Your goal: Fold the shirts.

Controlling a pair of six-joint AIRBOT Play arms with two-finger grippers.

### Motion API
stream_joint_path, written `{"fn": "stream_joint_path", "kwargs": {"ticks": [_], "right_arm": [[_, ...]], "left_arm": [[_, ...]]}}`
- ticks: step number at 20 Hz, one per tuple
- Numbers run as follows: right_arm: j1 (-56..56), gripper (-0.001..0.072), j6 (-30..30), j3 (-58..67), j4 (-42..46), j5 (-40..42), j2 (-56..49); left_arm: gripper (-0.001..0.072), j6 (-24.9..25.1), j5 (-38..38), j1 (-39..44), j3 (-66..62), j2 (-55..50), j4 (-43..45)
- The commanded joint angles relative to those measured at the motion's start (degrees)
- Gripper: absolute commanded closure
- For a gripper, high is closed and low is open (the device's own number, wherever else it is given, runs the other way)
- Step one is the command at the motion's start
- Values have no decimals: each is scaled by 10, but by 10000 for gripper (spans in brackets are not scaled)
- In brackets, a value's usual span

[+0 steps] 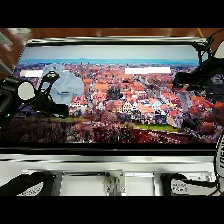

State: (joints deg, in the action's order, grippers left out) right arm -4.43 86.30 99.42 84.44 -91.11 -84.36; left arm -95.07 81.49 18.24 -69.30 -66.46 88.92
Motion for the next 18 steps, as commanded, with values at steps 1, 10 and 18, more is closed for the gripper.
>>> {"fn": "stream_joint_path", "kwargs": {"ticks": [1, 10, 18], "right_arm": [[0, 18, 0, 0, 0, 0, 0], [0, 18, 7, 0, -10, 54, 0], [0, 18, 34, -1, -56, -54, -1]], "left_arm": [[33, 0, 0, 0, 0, 0, 0], [33, 0, -25, 0, 0, -2, 0], [33, -2, -94, 0, 0, -25, -43]]}}
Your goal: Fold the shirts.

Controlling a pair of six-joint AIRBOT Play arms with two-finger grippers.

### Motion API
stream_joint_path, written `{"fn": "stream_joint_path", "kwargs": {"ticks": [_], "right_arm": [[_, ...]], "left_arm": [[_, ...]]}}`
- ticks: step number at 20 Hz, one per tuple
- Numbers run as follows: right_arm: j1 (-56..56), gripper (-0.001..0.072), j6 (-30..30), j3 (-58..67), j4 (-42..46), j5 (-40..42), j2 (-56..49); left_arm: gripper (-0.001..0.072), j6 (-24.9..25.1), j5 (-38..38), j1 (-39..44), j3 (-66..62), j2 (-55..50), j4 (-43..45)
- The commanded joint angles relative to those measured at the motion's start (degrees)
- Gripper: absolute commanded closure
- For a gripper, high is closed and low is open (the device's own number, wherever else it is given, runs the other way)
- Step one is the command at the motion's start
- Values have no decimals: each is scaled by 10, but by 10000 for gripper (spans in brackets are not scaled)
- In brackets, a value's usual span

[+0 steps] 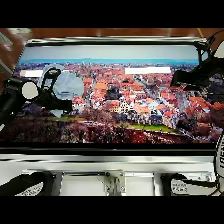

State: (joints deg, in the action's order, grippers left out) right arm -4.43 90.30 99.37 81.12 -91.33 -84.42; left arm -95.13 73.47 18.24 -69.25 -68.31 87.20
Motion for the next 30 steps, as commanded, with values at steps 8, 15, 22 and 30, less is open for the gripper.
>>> {"fn": "stream_joint_path", "kwargs": {"ticks": [8, 15, 22, 30], "right_arm": [[49, 18, -7, -115, -127, -80, 0], [170, 18, -10, -169, -86, 4, 0], [189, 18, -13, -169, 30, 31, 0], [189, 18, -9, -169, 37, 55, 0]], "left_arm": [[13, 19, -90, -54, -19, -34, 43], [4, 6, -74, -224, -189, -229, 33], [-13, -17, -74, -267, -228, -359, 17], [671, -24, -97, -267, -233, -386, -104]]}}
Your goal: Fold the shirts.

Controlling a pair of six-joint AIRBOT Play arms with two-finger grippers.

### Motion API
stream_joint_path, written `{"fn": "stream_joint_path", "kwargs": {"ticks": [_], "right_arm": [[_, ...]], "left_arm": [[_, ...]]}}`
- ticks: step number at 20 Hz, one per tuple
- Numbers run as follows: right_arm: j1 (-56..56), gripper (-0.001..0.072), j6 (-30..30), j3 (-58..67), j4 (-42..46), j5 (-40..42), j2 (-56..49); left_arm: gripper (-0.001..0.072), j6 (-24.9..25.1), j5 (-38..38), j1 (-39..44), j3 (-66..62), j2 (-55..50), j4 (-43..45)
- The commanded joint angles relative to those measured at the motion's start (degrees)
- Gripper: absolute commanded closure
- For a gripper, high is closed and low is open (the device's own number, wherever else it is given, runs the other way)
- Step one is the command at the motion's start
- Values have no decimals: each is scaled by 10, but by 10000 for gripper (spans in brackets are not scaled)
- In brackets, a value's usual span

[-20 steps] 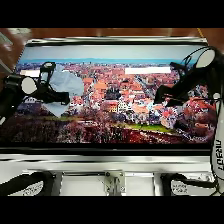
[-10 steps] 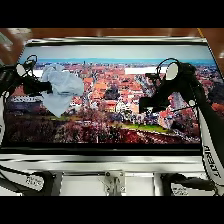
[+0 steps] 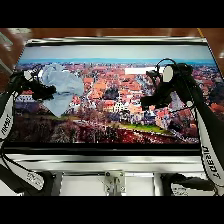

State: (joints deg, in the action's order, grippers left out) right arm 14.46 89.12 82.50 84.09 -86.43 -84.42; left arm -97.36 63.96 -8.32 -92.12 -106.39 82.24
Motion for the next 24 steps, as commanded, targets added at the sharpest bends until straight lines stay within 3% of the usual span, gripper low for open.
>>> {"fn": "stream_joint_path", "kwargs": {"ticks": [1, 5, 8, 12, 15, 19, 24], "right_arm": [[1, 18, 2, 0, 7, 9, 0], [0, 19, 2, 0, 21, 88, 0], [0, 19, -28, 21, 38, 33, 30], [0, 19, -42, 39, 144, -11, 142], [0, 19, -41, 39, 191, -36, 239], [0, 19, -35, 39, 200, -84, 329], [0, 19, -32, 39, 199, -178, 362]], "left_arm": [[671, 12, 7, -1, -12, -2, -78], [672, 142, 25, 25, -29, 85, -224], [672, 183, 54, 89, -28, 224, -240], [672, 143, 49, 221, -28, 396, -240], [672, 100, 48, 341, -27, 435, -239], [672, 89, -49, 480, 39, 396, -225], [671, 64, -107, 551, 93, 252, -233]]}}
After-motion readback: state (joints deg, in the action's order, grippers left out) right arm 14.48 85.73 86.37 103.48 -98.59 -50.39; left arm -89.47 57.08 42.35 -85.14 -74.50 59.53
